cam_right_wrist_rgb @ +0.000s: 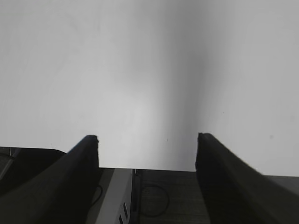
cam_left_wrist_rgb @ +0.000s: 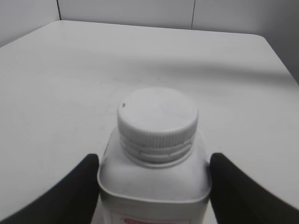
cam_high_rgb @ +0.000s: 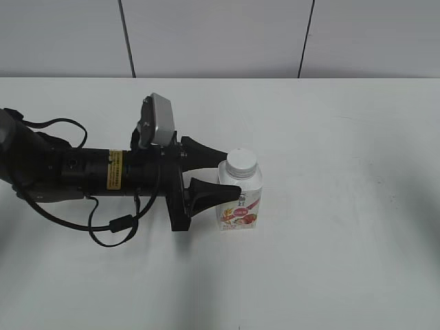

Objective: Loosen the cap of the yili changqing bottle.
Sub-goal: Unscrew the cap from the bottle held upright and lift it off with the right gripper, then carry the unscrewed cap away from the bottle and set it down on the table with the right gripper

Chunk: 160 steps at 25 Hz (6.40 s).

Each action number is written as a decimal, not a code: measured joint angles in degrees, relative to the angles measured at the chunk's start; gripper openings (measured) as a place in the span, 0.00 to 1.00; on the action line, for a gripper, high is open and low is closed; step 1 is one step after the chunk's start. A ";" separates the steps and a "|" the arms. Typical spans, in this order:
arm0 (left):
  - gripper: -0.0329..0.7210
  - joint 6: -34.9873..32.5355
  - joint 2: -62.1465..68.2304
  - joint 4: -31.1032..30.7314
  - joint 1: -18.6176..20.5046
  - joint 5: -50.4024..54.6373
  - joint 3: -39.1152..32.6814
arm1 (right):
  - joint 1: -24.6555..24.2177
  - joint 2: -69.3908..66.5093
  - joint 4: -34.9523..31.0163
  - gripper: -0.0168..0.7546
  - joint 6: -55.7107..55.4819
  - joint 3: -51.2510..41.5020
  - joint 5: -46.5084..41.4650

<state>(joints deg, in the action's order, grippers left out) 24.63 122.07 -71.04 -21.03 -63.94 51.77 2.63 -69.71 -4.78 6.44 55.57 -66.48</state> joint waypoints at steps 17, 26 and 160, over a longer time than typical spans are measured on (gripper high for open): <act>0.62 0.00 0.00 -0.06 0.00 0.00 0.00 | 17.11 -21.93 -5.40 0.67 -1.51 18.45 0.34; 0.62 0.00 0.00 -0.10 0.00 0.00 0.00 | 28.42 -32.70 -5.58 0.67 -8.81 30.57 0.29; 0.62 0.04 0.00 -0.33 0.00 0.08 0.05 | 14.47 -47.45 -2.40 0.53 -7.56 17.20 29.37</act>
<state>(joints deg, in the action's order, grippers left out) 24.66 122.07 -71.37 -21.03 -63.86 51.82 17.11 -117.16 -7.18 -1.12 72.77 -37.12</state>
